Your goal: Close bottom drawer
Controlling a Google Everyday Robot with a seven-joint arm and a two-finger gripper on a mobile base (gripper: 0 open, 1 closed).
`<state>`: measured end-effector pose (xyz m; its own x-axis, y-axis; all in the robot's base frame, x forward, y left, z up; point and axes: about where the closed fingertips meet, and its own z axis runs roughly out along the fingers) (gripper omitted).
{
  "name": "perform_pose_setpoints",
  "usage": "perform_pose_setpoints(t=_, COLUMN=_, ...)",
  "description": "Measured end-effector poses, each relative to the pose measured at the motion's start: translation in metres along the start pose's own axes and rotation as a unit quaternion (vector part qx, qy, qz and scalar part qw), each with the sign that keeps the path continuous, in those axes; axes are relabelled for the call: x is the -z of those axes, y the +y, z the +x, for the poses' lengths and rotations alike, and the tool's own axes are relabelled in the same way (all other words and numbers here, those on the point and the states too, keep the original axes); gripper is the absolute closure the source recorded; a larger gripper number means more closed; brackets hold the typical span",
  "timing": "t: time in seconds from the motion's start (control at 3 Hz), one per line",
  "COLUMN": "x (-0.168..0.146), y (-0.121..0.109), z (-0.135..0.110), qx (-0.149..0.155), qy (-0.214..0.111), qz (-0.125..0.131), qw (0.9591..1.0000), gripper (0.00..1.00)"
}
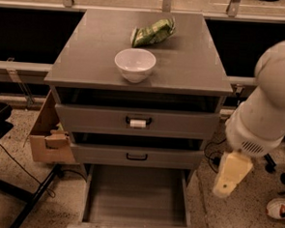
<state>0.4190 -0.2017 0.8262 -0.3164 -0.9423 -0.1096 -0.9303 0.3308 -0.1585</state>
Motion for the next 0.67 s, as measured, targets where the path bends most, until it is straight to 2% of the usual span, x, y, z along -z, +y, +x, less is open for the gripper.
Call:
perform_pose_setpoints(t=0.33, x=-0.057, y=0.026, z=0.008, qx=-0.004, qy=0.016, qz=-0.008, qw=0.9998, gripper=0.0)
perform_pose_setpoints(t=0.67, x=-0.105, y=0.051, z=0.008, qx=-0.018, qy=0.008, qz=-0.027, qw=0.9994, gripper=0.0)
